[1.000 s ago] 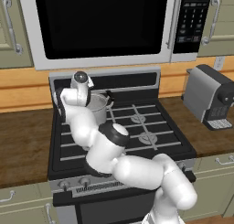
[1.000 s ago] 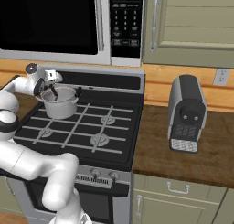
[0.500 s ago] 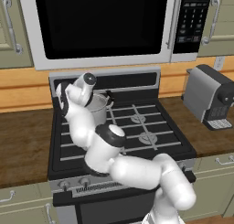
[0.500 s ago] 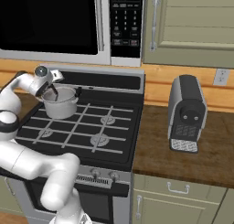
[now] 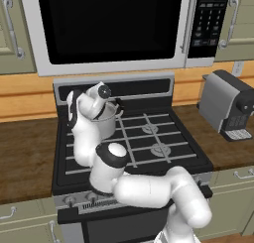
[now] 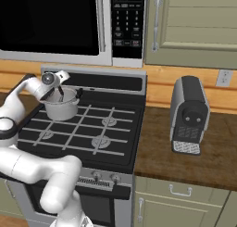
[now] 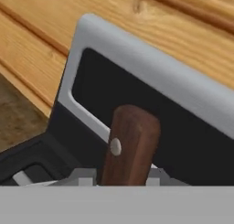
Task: Put the carrot and mushroom in the pot. Retrieve the spatula and lightly stir the vegetables in the pot.
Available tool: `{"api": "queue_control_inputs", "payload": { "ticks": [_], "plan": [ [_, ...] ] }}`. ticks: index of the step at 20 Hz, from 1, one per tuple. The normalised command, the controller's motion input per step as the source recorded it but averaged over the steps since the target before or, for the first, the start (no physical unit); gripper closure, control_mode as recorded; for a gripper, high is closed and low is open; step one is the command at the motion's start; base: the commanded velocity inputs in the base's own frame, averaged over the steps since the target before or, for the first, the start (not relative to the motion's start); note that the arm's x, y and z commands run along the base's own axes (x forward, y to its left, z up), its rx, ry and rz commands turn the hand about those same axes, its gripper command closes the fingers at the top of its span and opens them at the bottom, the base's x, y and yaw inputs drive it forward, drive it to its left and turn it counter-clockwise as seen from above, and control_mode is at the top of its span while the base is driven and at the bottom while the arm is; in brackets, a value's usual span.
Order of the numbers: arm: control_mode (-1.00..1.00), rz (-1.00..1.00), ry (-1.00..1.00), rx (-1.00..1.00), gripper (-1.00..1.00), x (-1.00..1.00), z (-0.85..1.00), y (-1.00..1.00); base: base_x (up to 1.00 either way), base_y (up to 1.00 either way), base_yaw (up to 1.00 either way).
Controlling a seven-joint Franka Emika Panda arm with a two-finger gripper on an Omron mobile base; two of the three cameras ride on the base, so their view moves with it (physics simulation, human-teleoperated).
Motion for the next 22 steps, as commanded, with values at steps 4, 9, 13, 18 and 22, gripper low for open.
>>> {"api": "queue_control_inputs", "payload": {
  "ticks": [4,9,13,18,22],
  "plan": [
    [-1.0,0.0,0.02,0.08,1.0,-0.11,-0.16,0.0,0.0,0.0,0.0],
    [-1.0,-0.05,0.2,0.49,1.0,-0.31,0.12,0.0,0.0,0.0,0.0],
    [-1.0,-0.11,0.13,0.51,1.0,-0.28,0.19,0.0,0.0,0.0,0.0],
    [-1.0,-0.11,0.01,0.07,1.0,0.08,-0.18,-0.2,0.0,0.0,0.0],
    [-1.0,-0.15,0.0,-0.15,1.0,0.13,-0.34,-0.46,0.0,0.0,0.0]
  ]
}}
